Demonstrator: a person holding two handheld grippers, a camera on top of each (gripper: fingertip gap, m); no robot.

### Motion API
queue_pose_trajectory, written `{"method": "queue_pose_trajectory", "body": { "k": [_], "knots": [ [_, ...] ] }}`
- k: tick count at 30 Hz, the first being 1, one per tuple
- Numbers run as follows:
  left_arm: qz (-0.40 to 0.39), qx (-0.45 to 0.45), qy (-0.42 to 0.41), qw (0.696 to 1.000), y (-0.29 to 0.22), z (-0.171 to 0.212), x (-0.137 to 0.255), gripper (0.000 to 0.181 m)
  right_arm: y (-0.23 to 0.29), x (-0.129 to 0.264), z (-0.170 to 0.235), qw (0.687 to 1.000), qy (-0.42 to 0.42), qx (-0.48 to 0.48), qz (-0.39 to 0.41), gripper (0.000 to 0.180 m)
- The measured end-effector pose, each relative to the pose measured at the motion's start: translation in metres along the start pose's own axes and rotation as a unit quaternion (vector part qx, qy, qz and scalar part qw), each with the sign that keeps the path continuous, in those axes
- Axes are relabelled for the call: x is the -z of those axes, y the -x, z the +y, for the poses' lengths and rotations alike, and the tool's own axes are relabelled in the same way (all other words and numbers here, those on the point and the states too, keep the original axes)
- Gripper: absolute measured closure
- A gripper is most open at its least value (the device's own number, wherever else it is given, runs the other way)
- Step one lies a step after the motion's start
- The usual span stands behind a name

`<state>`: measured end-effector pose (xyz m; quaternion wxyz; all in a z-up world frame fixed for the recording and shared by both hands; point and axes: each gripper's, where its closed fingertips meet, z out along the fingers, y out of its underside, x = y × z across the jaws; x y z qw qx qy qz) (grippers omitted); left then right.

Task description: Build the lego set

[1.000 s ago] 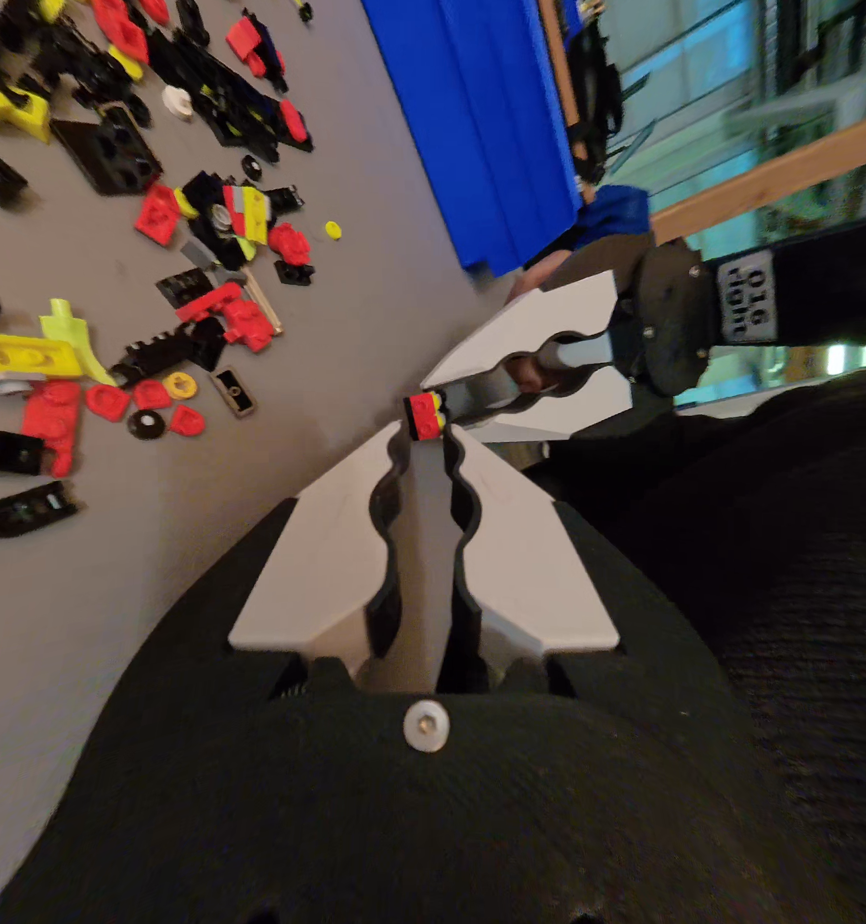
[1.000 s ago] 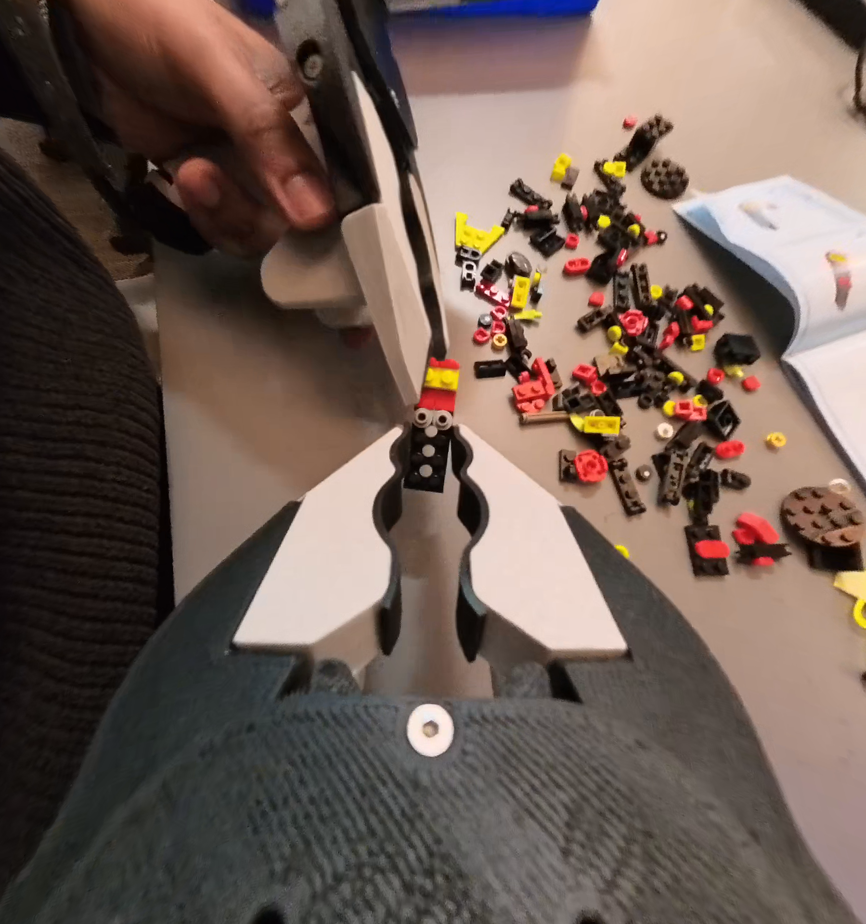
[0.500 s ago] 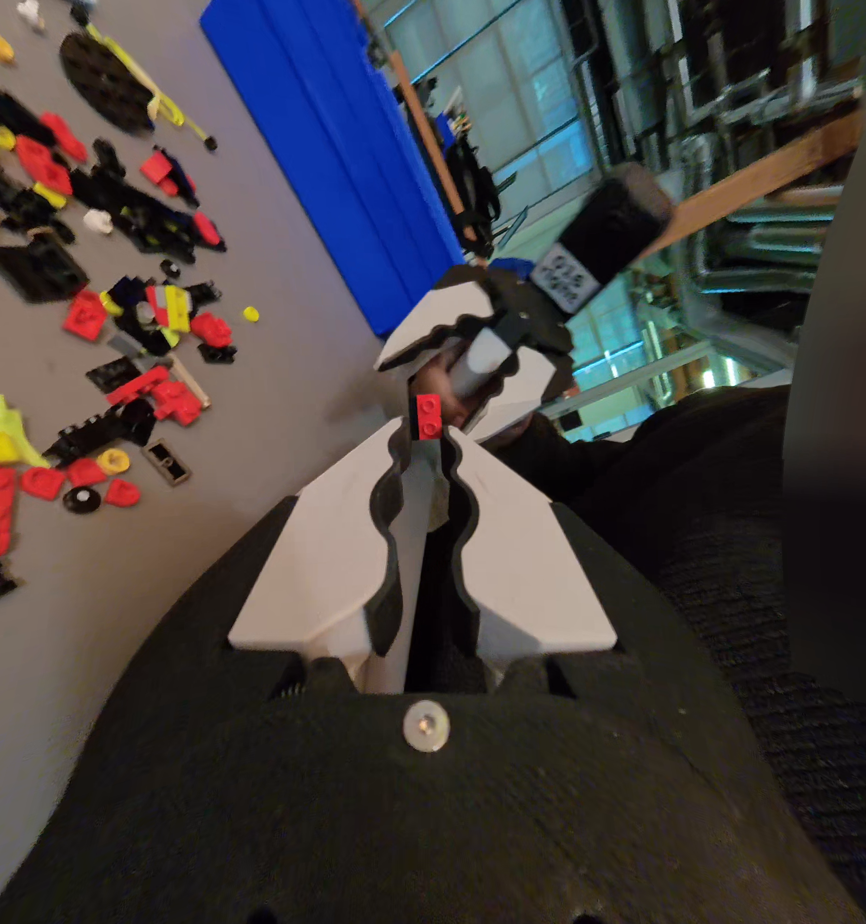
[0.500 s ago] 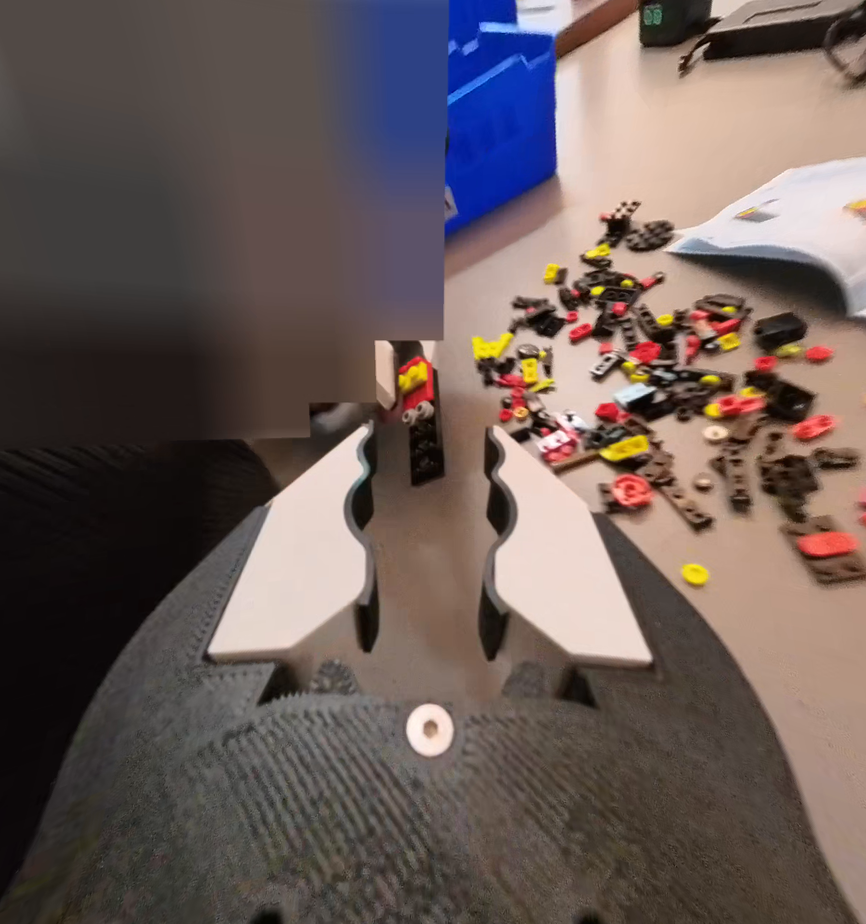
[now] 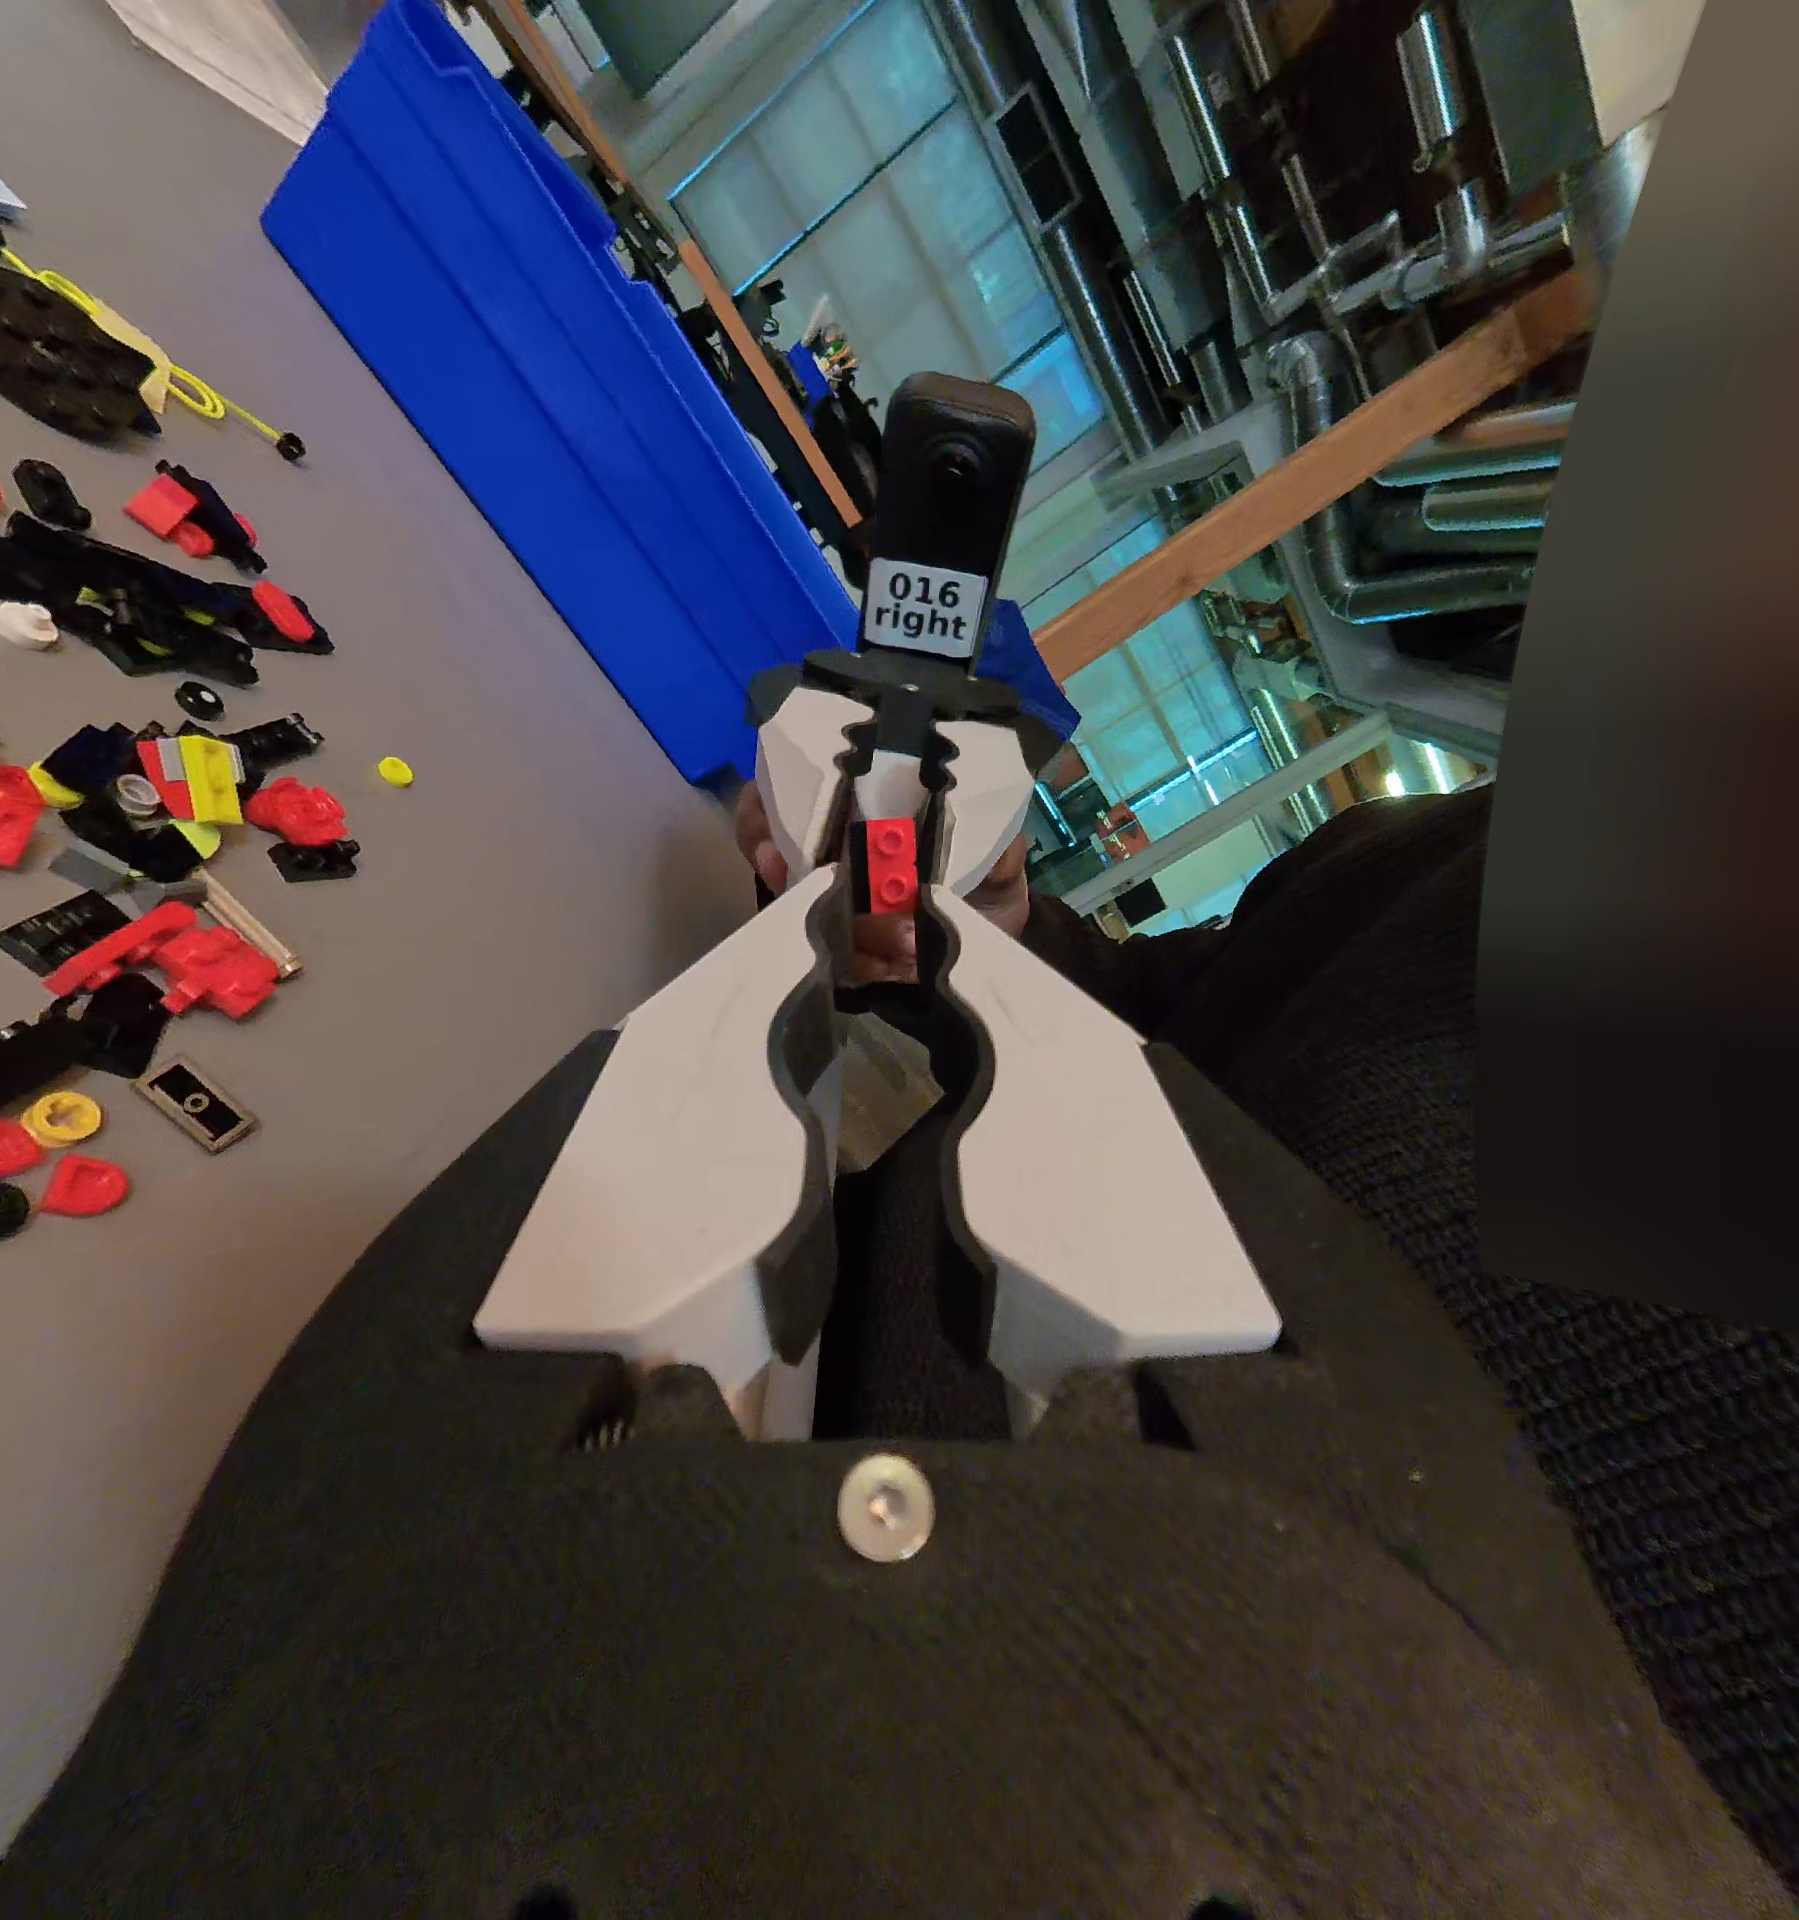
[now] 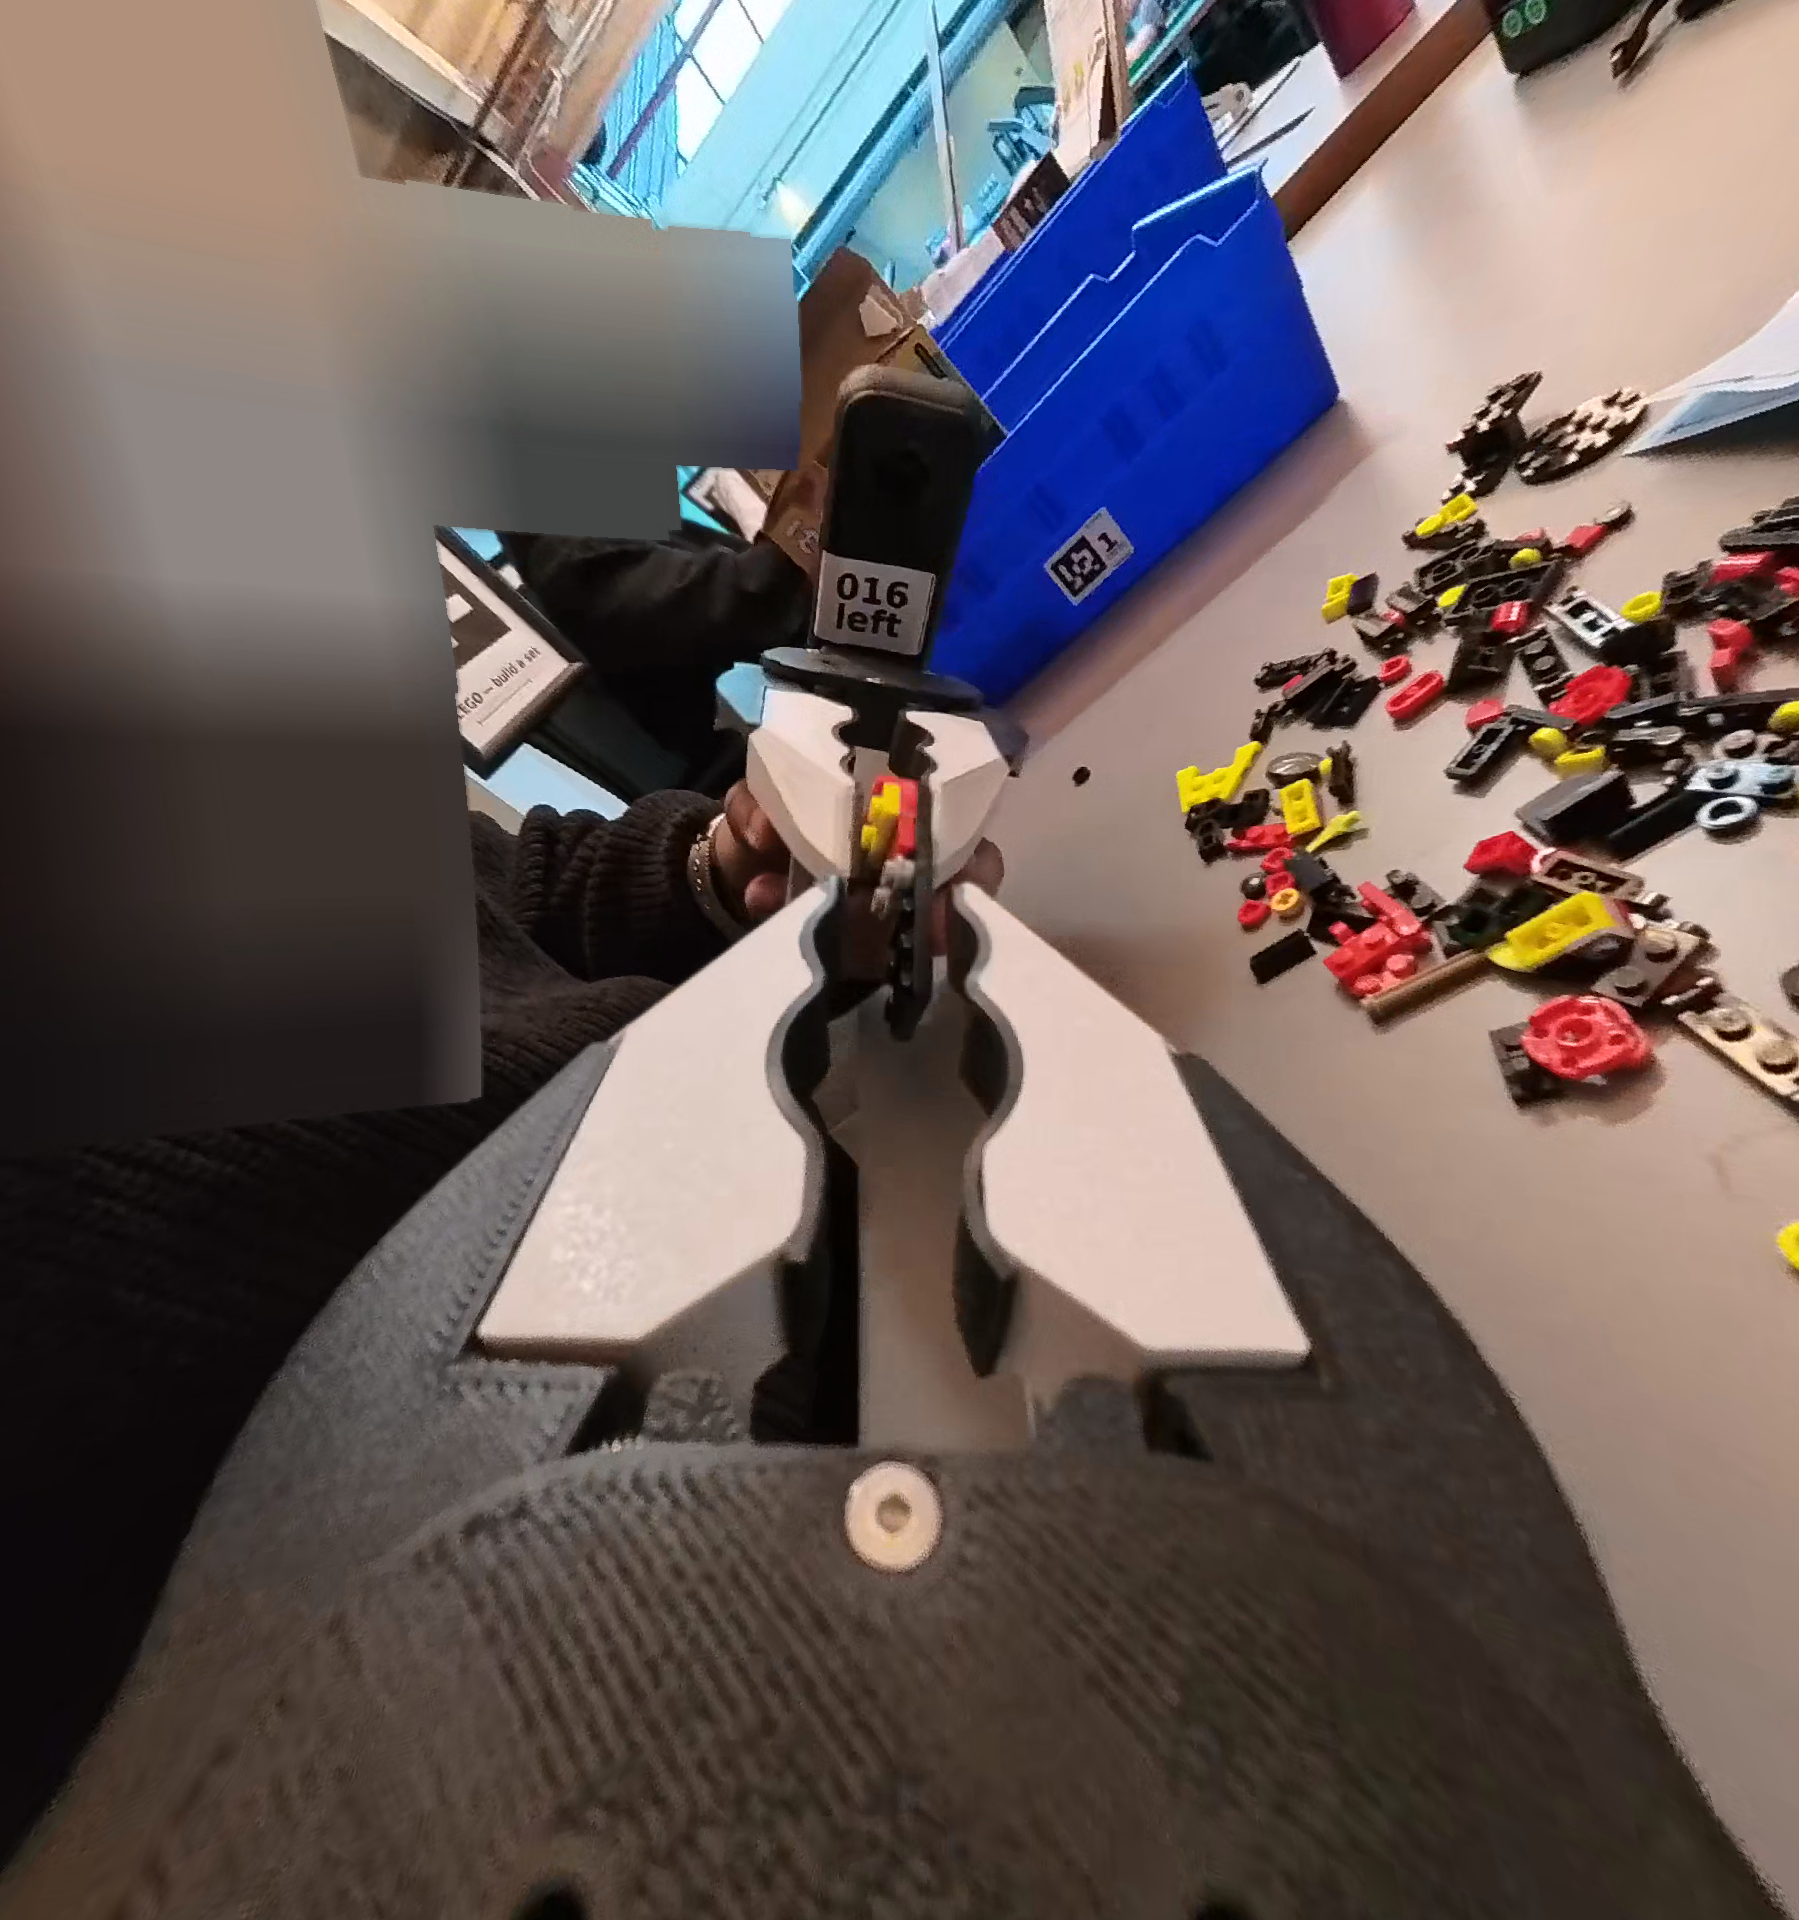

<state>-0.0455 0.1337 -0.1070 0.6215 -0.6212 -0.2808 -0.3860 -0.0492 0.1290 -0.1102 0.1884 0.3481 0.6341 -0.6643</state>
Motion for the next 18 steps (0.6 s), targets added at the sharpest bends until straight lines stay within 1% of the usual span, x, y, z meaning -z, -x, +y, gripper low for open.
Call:
{"method": "queue_pose_trajectory", "body": {
  "k": [3, 12, 18],
  "knots": [
    [-0.005, -0.012, 0.007, 1.000, -0.0004, 0.0025, -0.0015, 0.173, 0.0000, 0.0007, 0.0004, 1.000, 0.001, -0.001, -0.001, 0.172],
    [-0.009, -0.023, 0.011, 1.000, -0.0013, 0.0041, -0.0020, 0.173, 0.0017, 0.0007, 0.0029, 1.000, 0.013, 0.013, -0.001, 0.174],
    [-0.008, -0.029, 0.017, 0.999, -0.0026, 0.0062, -0.0030, 0.172, 0.0041, 0.0017, 0.0043, 0.999, 0.029, 0.044, 0.009, 0.175]
  ]
}}
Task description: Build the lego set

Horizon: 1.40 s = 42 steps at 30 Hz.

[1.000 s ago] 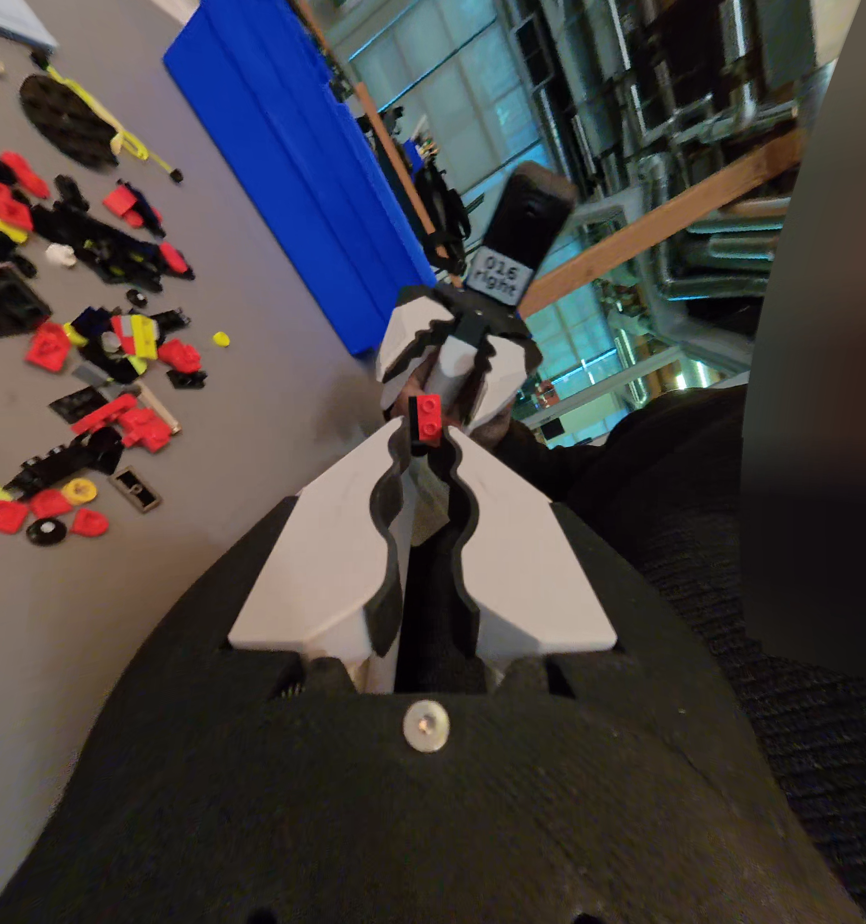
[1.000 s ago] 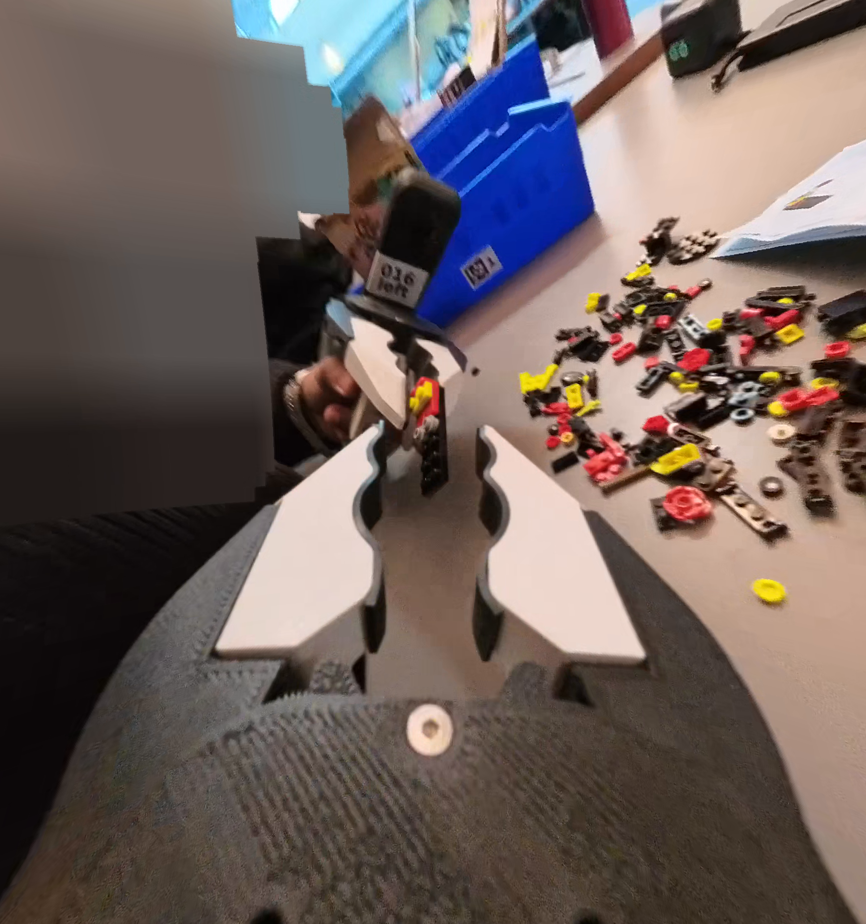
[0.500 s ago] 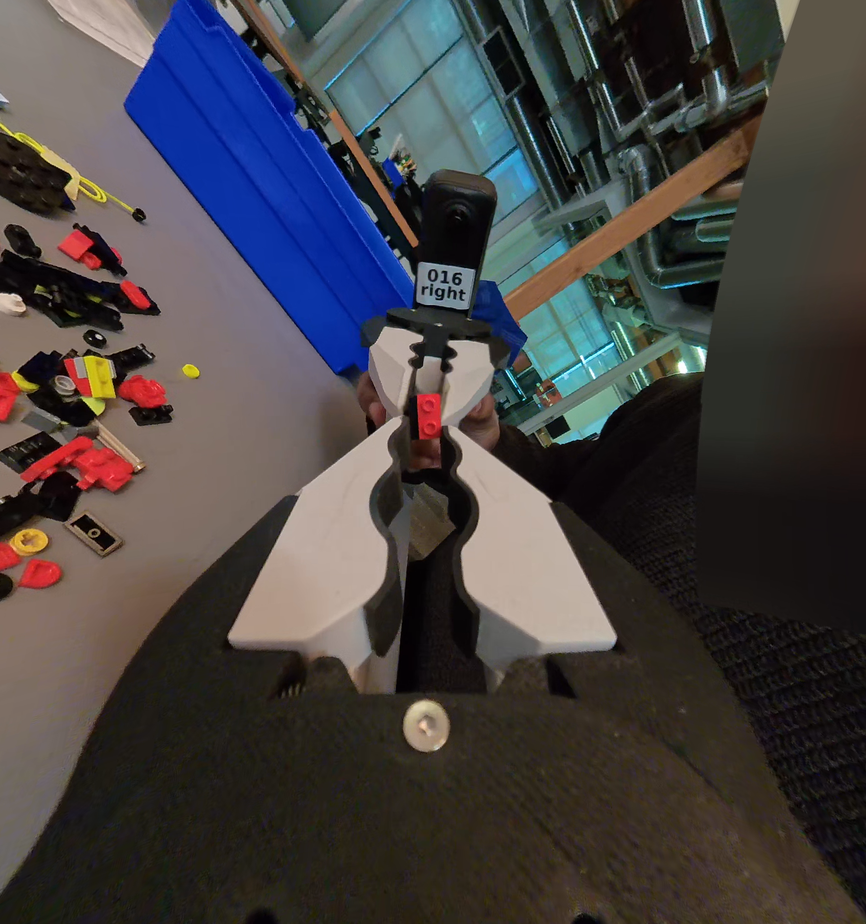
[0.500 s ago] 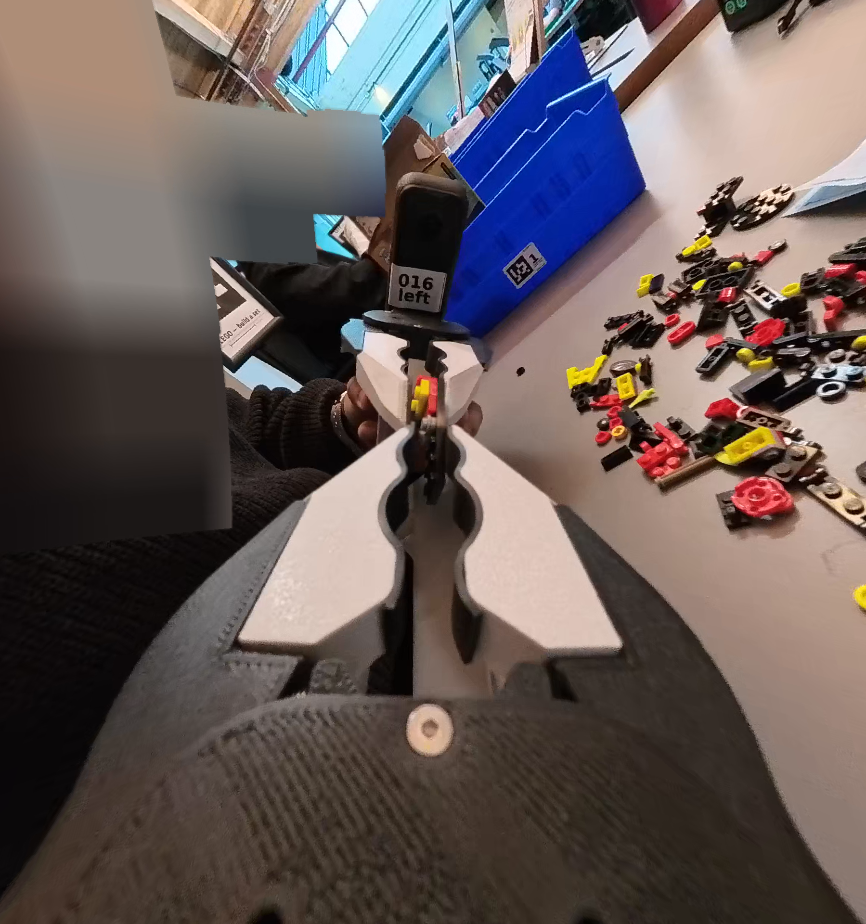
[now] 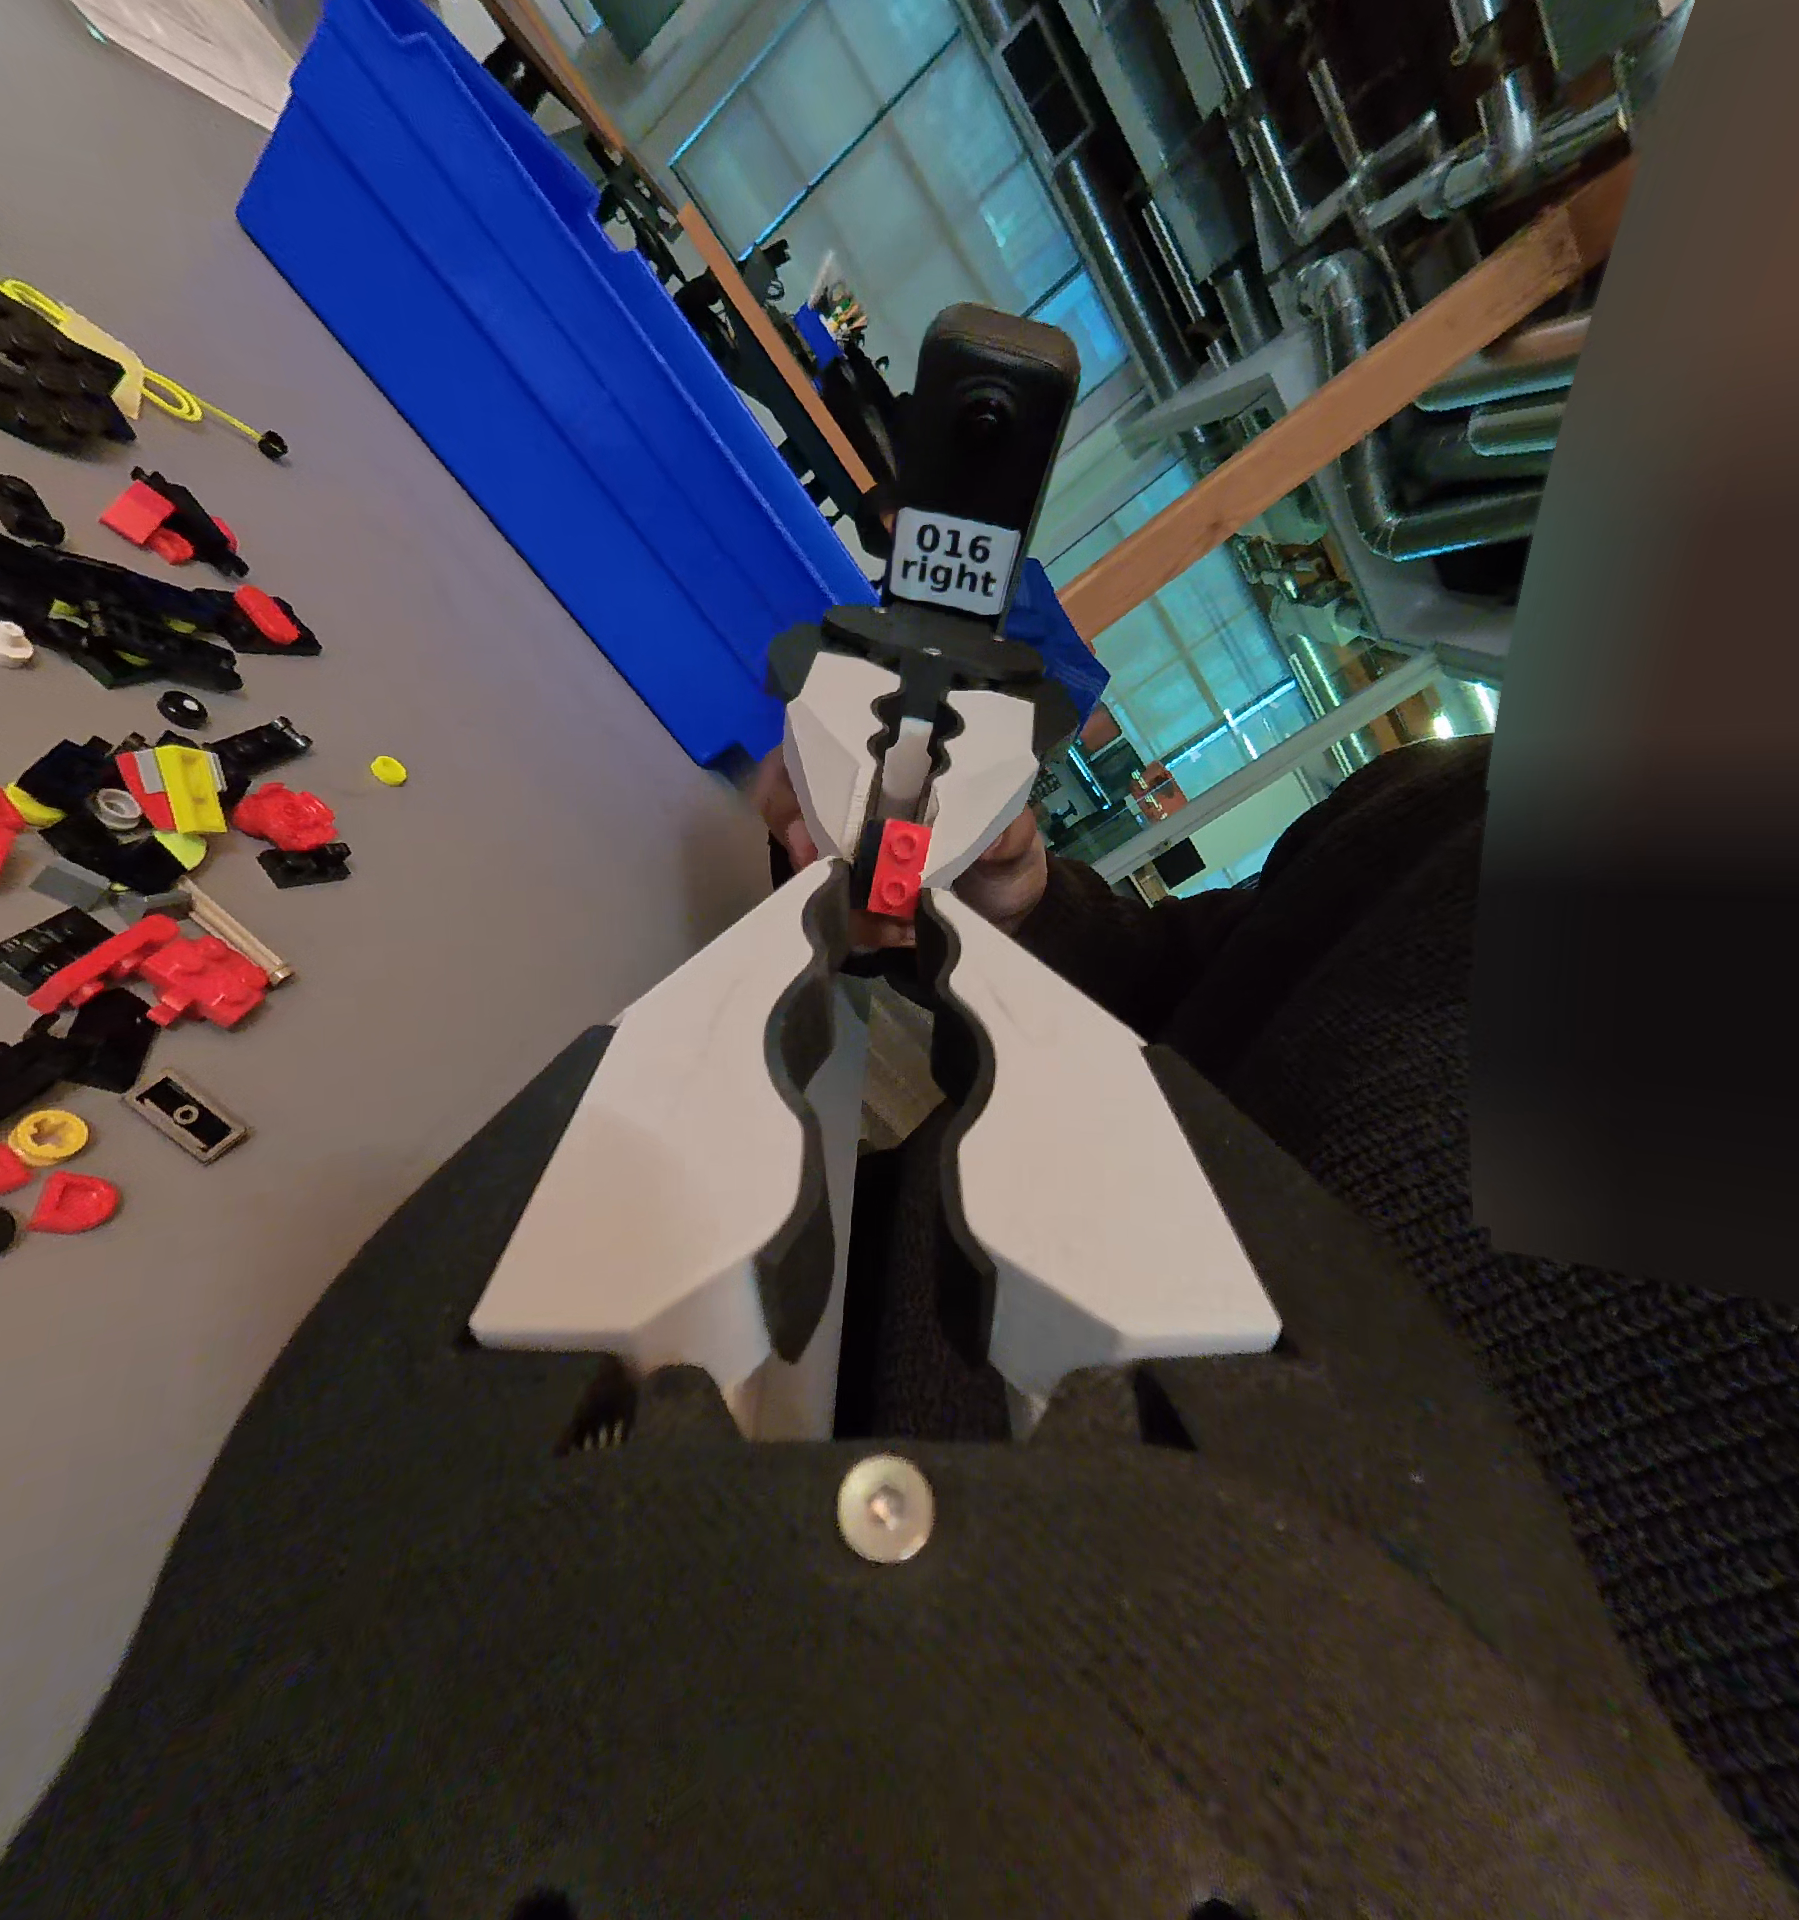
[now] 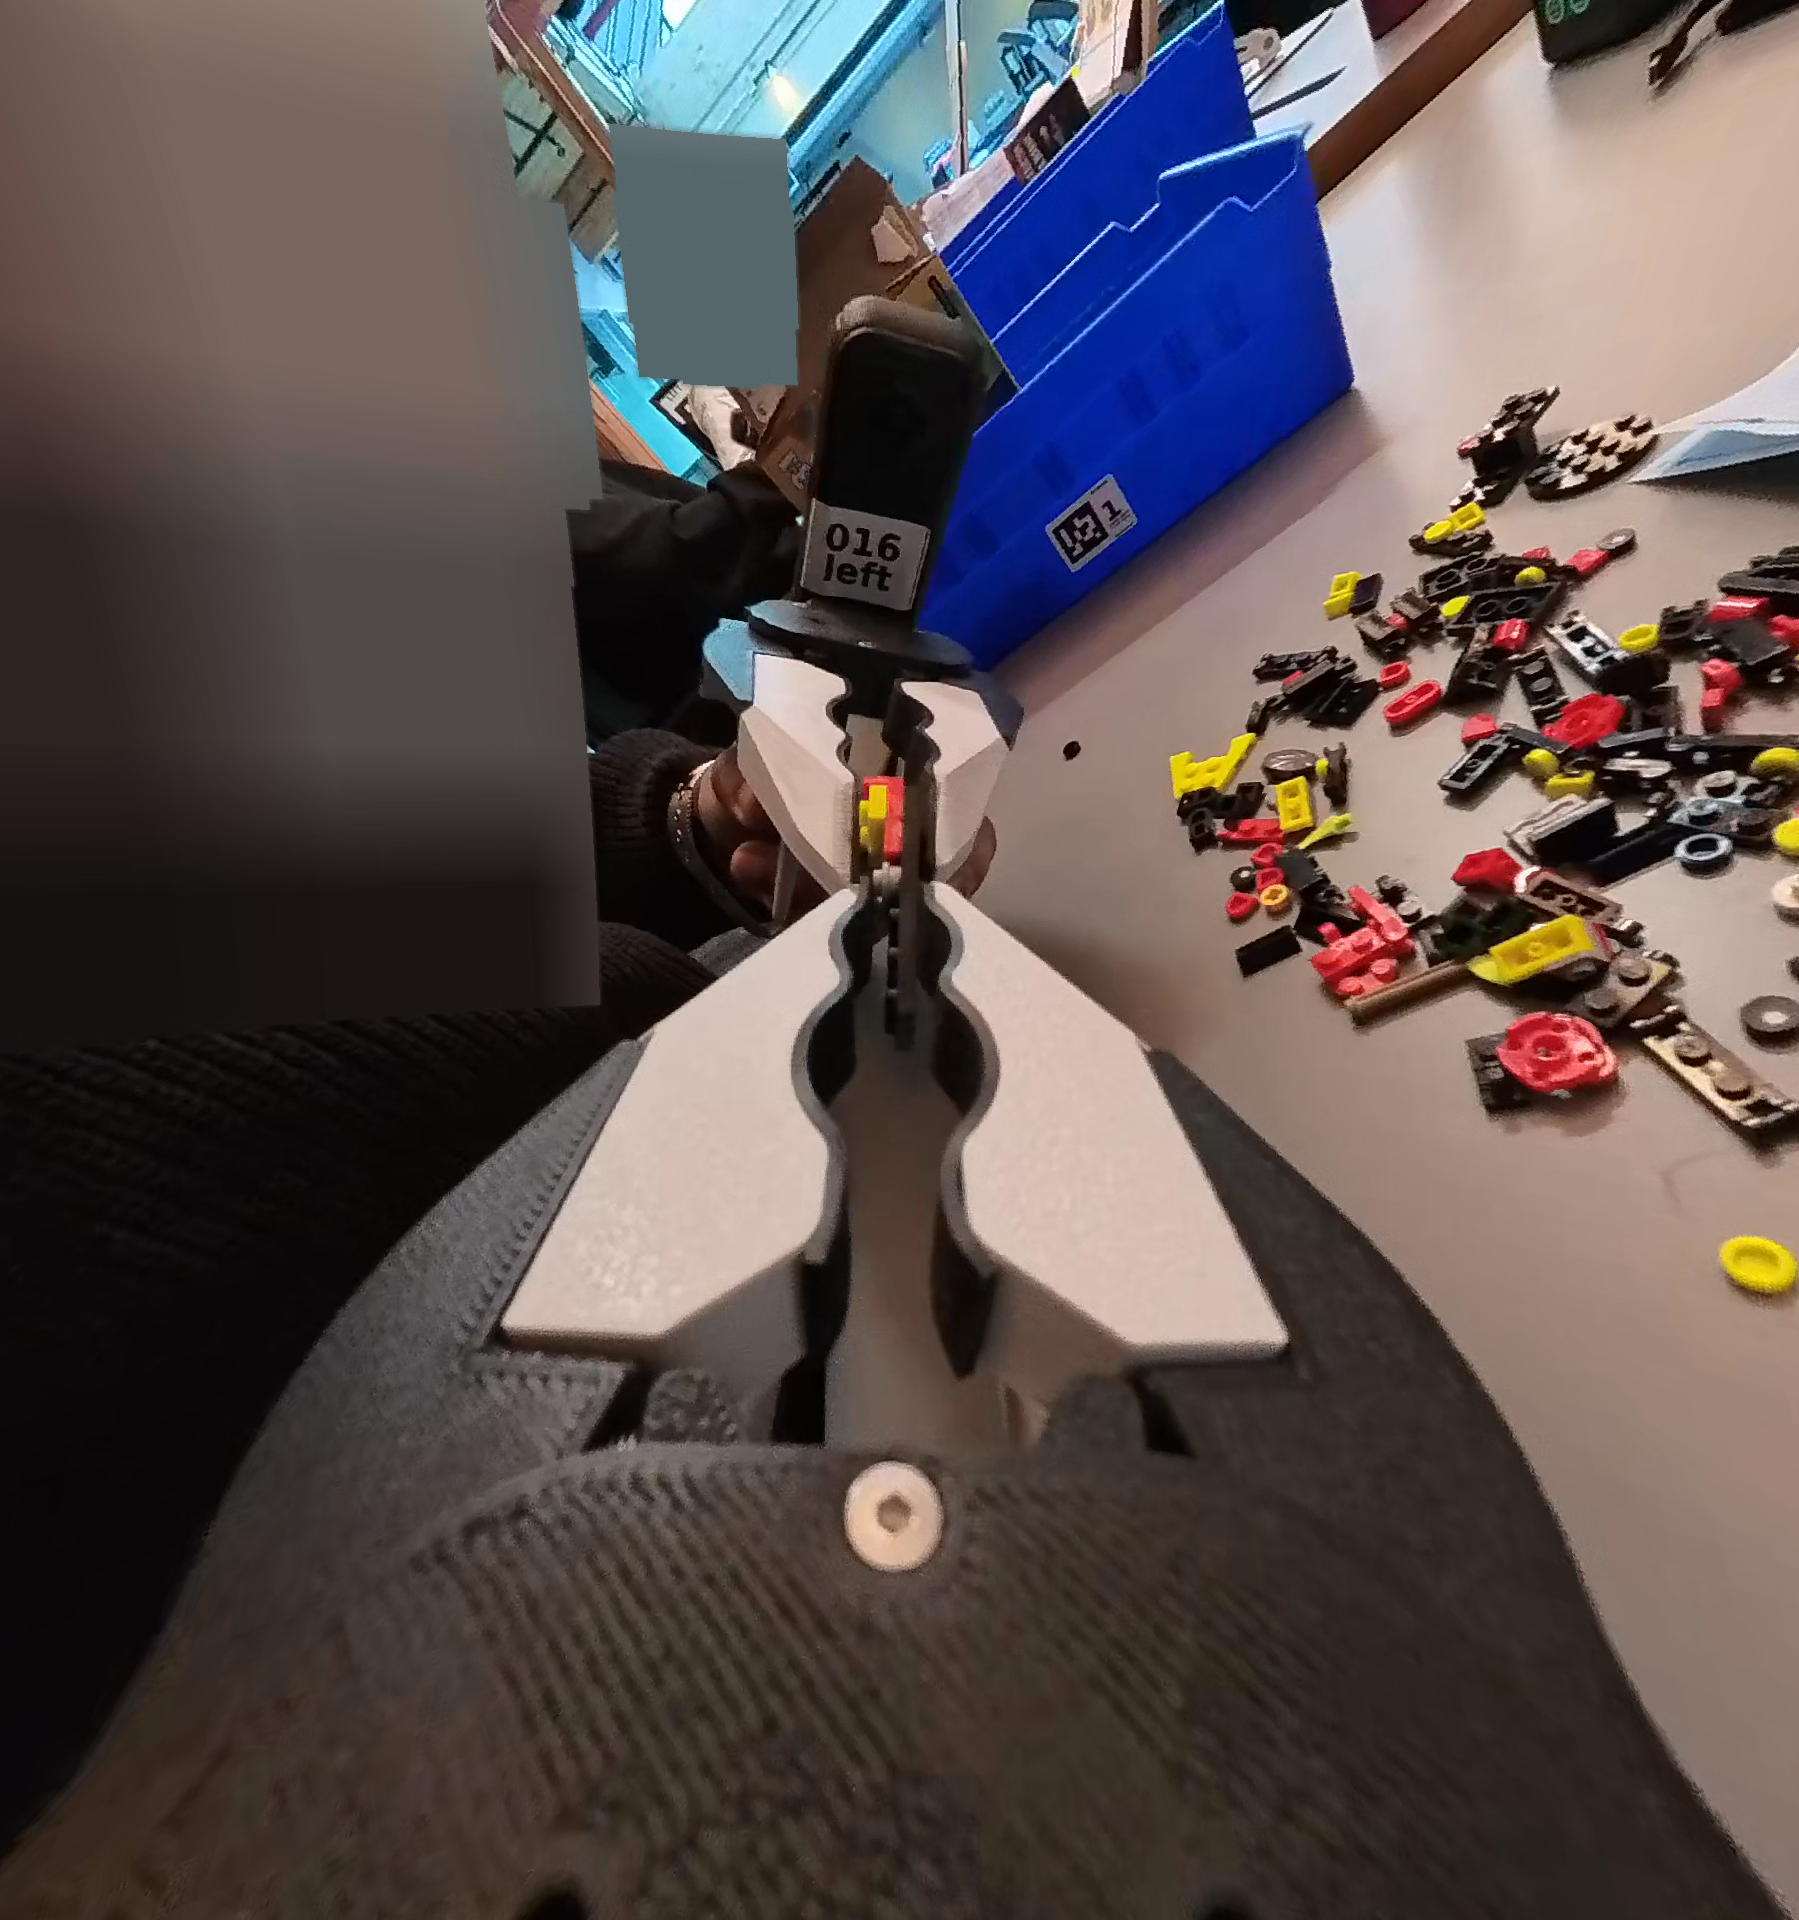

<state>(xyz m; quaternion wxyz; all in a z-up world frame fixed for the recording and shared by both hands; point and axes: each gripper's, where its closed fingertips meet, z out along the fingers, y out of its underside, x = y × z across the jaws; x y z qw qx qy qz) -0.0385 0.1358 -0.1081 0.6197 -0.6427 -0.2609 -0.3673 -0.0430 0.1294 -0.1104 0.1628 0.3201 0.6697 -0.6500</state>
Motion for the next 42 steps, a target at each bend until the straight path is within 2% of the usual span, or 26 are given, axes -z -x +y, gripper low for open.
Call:
{"method": "queue_pose_trajectory", "body": {
  "k": [6, 17, 26, 33, 37, 39, 42],
  "knots": [
    [0.015, 0.000, 0.004, 1.000, -0.005, 0.001, 0.000, 0.172, 0.004, 0.001, 0.000, 0.999, 0.021, 0.042, 0.013, 0.175],
    [0.004, -0.008, -0.005, 1.000, -0.001, -0.003, 0.002, 0.172, 0.000, 0.004, -0.009, 0.999, -0.024, 0.033, 0.011, 0.169],
    [0.001, -0.015, 0.005, 1.000, -0.001, 0.000, 0.000, 0.173, 0.001, 0.004, -0.006, 1.000, -0.015, 0.009, -0.004, 0.174],
    [-0.003, -0.023, 0.010, 1.000, 0.000, 0.002, 0.000, 0.171, 0.003, 0.003, -0.004, 0.999, 0.013, 0.049, 0.017, 0.175],
    [-0.010, -0.020, -0.001, 1.000, 0.003, -0.002, 0.001, 0.171, -0.001, 0.001, -0.008, 0.998, -0.014, 0.056, 0.028, 0.173],
    [-0.005, -0.013, -0.010, 1.000, 0.002, -0.006, 0.003, 0.172, -0.002, 0.000, -0.009, 0.997, -0.015, 0.070, 0.037, 0.148],
    [-0.001, -0.009, -0.022, 1.000, 0.002, -0.009, 0.005, 0.172, -0.004, 0.001, -0.009, 0.995, -0.012, 0.087, 0.049, 0.150]
  ]
}}
